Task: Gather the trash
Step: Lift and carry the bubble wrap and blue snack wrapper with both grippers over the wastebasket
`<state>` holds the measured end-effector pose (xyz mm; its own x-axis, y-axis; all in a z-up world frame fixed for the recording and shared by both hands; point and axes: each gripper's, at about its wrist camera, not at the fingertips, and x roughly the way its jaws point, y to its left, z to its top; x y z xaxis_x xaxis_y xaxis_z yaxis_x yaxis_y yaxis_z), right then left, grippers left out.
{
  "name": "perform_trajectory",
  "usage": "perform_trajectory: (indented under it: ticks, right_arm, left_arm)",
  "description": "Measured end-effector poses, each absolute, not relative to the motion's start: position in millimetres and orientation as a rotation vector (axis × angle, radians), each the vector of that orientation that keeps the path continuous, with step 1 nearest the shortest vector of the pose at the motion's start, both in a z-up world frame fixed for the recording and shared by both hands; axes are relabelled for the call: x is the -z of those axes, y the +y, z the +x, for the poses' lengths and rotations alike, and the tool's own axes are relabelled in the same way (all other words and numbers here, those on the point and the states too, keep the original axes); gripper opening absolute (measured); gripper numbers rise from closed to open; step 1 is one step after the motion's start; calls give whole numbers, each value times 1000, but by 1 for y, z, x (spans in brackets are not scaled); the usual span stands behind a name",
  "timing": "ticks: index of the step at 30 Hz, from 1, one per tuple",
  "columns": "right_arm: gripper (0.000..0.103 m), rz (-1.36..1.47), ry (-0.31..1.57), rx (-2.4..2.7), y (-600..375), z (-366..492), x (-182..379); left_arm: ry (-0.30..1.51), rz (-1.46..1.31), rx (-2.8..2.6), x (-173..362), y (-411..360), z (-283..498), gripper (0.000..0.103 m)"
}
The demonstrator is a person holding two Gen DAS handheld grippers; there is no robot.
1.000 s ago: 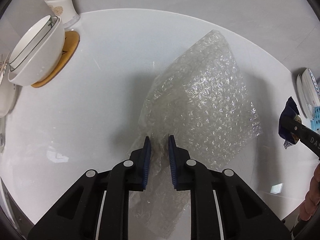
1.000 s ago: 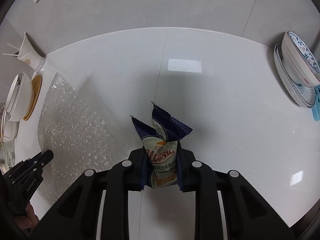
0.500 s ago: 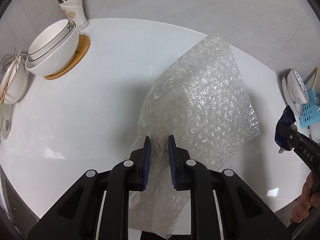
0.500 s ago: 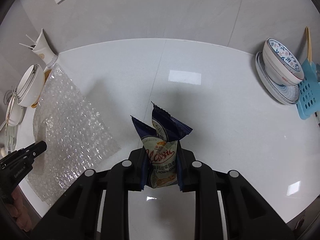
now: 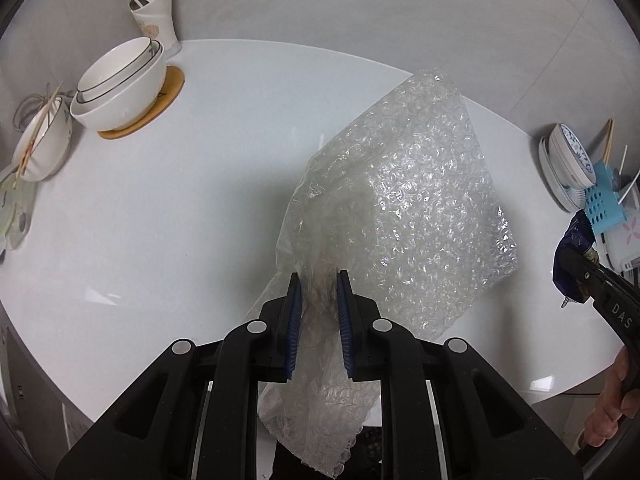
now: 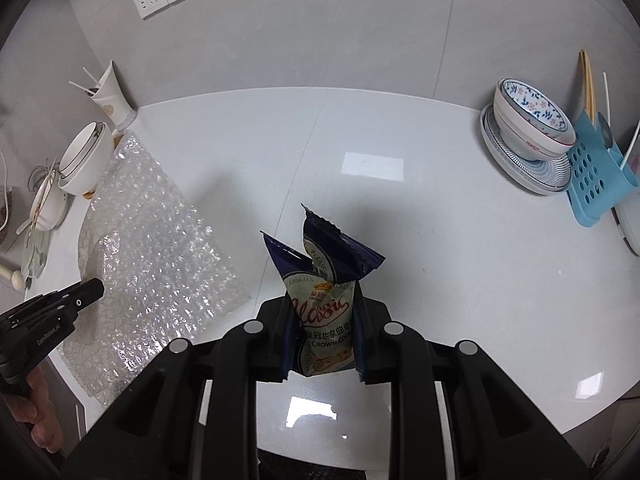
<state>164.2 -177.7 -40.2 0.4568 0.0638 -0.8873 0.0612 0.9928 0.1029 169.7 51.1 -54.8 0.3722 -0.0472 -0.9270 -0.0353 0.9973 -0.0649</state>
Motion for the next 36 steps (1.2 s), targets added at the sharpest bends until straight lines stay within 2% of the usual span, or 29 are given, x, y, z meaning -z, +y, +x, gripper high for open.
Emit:
perform_trajectory:
  ticks: [18, 36]
  right_arm:
    - [21, 68, 1050, -76, -182, 95, 23]
    - [21, -4, 1044, -161, -175, 26, 35]
  left_arm:
    - [1164, -97, -8, 63, 65, 155, 16]
    - [1170, -120, -38, 89, 71, 104, 16]
